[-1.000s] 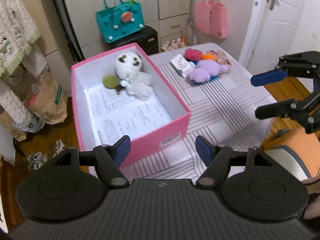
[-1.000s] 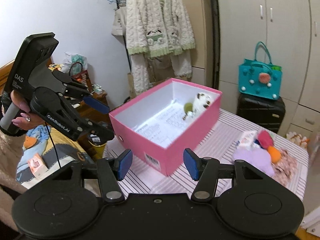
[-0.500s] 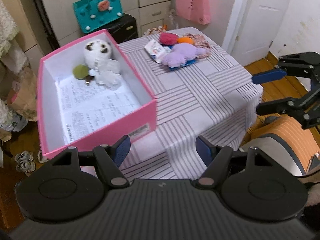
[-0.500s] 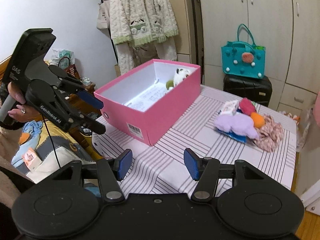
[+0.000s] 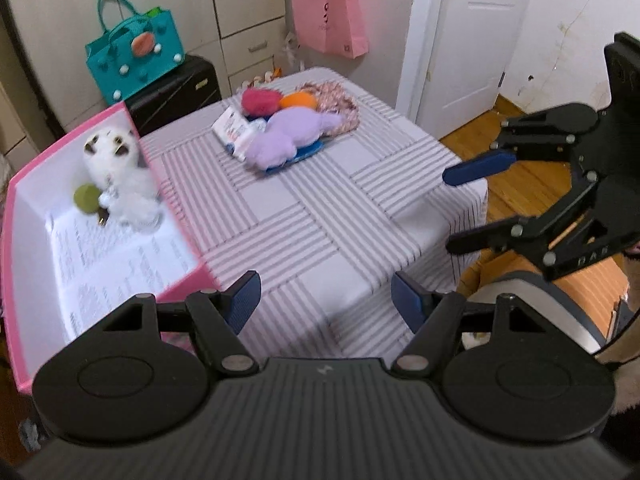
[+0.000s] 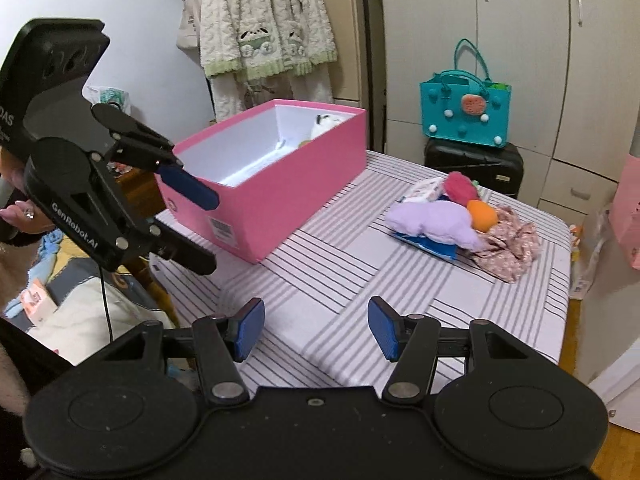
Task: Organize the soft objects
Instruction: 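Move both tools from the box toward the pile of soft items, then lower right gripper onto pink floral scrunchie while left gripper lowers onto orange sponge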
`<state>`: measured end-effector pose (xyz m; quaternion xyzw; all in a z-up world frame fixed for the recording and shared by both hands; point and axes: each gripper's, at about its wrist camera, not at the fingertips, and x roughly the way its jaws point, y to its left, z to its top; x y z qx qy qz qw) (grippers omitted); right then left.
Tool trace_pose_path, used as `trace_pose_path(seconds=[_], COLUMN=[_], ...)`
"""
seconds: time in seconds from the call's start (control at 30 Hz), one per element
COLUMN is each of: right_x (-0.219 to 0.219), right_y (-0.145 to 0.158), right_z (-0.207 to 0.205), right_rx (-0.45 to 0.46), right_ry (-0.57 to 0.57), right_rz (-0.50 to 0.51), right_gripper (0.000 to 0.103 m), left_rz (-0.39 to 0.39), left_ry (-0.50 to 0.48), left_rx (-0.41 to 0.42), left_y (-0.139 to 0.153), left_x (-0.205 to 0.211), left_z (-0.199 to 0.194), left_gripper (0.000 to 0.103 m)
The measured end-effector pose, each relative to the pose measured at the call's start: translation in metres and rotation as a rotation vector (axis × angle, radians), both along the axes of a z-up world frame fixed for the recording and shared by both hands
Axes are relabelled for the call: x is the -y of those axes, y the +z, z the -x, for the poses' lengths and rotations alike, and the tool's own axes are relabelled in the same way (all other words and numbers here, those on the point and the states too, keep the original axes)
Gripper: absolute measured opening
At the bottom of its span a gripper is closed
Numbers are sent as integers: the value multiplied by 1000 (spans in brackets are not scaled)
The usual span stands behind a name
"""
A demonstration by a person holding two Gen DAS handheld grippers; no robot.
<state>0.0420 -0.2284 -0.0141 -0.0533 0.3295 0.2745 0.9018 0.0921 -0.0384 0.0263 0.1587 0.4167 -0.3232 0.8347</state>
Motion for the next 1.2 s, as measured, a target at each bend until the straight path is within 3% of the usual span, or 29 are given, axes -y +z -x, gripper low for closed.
trace_pose_path(seconds=[0.43, 0.63, 0.93, 1.2], right_x=[59, 82, 95, 108], right_y=[-34, -53, -70, -84], right_z=[-44, -80, -141, -185], right_rx=[155, 230, 293, 266], right_ry=[-154, -188, -118, -12], right_rz=[7, 19, 115, 94], right_gripper=[68, 70, 82, 90], left_rz=[83, 72, -24, -41], left_ry=[-2, -1, -51, -41], left_rx=[102, 115, 146, 107], left_y=[-7, -16, -19, -30], left_x=[52, 81, 129, 158], left_z=[-49, -82, -128, -173], left_gripper=[71, 70, 68, 62])
